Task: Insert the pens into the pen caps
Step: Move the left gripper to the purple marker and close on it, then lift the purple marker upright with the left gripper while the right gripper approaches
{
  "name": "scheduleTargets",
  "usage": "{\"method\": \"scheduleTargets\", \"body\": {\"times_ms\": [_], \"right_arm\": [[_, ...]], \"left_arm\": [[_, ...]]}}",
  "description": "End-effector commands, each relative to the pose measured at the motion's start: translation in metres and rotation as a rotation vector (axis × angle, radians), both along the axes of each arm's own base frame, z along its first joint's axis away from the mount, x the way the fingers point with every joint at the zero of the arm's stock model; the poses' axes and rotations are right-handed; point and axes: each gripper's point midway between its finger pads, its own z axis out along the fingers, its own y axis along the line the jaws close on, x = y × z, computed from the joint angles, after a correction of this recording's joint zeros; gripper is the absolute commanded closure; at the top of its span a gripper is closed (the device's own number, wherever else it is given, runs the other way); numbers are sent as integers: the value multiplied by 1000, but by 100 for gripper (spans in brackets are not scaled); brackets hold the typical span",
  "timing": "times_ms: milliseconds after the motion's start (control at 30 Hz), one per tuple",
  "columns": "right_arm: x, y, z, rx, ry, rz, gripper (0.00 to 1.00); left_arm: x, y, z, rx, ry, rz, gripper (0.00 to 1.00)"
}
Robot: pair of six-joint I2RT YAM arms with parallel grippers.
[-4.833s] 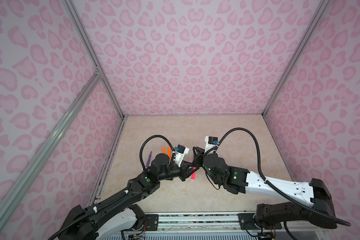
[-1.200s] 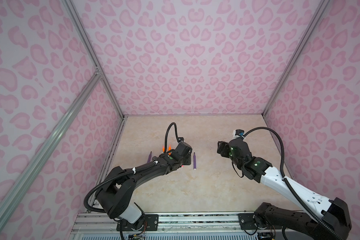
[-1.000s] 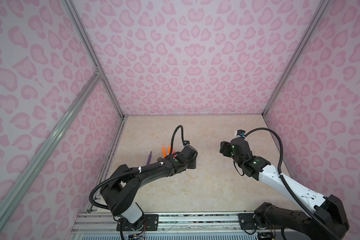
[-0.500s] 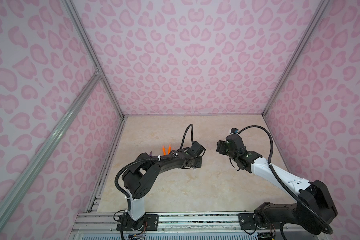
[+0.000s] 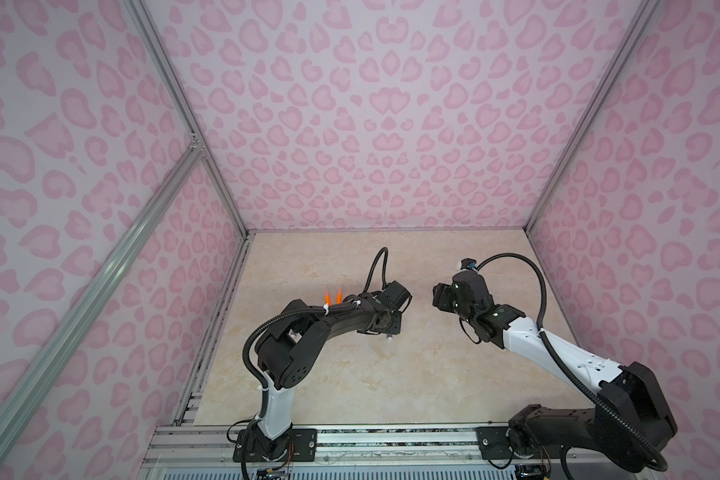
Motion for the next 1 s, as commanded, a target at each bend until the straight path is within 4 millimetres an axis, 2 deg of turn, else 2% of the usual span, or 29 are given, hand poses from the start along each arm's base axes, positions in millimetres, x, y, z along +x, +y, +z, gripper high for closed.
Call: {"method": "scheduleTargets", "body": {"times_ms": [0,233,267,533,700,800,967], "right_arm": [[0,-1,0,0,-9,-1,27],[-2,-2,5,7,-18,-5,27],[-2,-2,5,9,-19,-4,27],[-3,-2,8,22,-19,-9,28],[-6,-2,12,43,-28,-18,29],[-10,-2,17,56,-44,-26,30],[-18,5,30,83,-84,-20,30]], "left_arm": [[-7,4,-11,27,44,-1,55],[-8,6,-10,28,45,0,63],[-8,6,-9,28,45,-1,68],[-12,4,-12,12,61,-7,78],[-12,3,-9,3,57,-9,90],[-14,-1,-2,-41,44,-20,97],[-10,-4,26,-115,-43,-39,97]]}}
